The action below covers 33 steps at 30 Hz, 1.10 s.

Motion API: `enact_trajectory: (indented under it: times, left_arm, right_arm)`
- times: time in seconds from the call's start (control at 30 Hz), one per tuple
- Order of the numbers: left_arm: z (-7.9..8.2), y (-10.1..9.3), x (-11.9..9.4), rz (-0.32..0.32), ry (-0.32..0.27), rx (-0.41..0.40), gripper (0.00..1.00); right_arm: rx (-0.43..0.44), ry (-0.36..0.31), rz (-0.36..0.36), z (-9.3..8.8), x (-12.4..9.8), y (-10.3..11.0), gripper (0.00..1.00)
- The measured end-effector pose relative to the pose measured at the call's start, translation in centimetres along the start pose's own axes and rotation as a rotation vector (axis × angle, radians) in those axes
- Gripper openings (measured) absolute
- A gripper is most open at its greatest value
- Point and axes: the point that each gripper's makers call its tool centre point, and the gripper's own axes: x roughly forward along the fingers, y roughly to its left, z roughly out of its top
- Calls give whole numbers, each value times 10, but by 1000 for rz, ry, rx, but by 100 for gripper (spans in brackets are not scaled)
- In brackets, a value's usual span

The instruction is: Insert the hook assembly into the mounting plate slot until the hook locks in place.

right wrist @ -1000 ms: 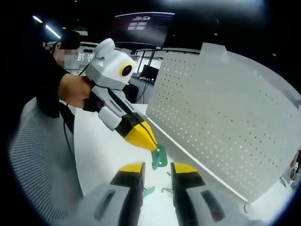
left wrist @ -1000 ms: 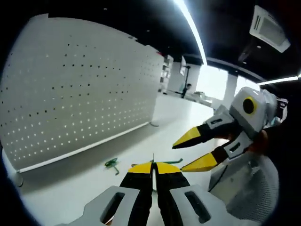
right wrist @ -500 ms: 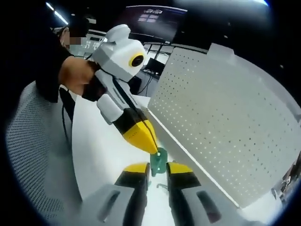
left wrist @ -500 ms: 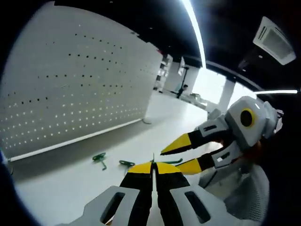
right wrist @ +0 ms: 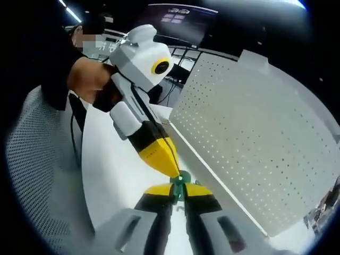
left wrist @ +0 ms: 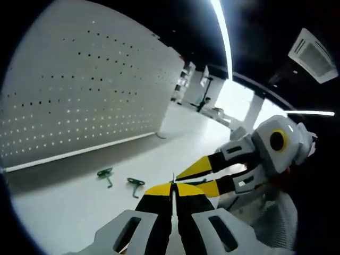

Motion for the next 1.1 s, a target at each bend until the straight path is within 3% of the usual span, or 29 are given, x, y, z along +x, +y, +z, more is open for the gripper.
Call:
enact_trajectory:
  times: [0.87,1.0,1.1]
  left_arm:
    - [-2,-1,1,-21,0,-84,1]
    - [-1,-2,1,-31,-10,-55,2]
    - [-1,-6,1,-44,-17,15,2]
  right_arm:
    - [-12,21,-10,-3,-1,-1,1]
    - [-6,21,-16,-3,-1,-2,1]
    - [12,22,-22,-4,-1,-4,1]
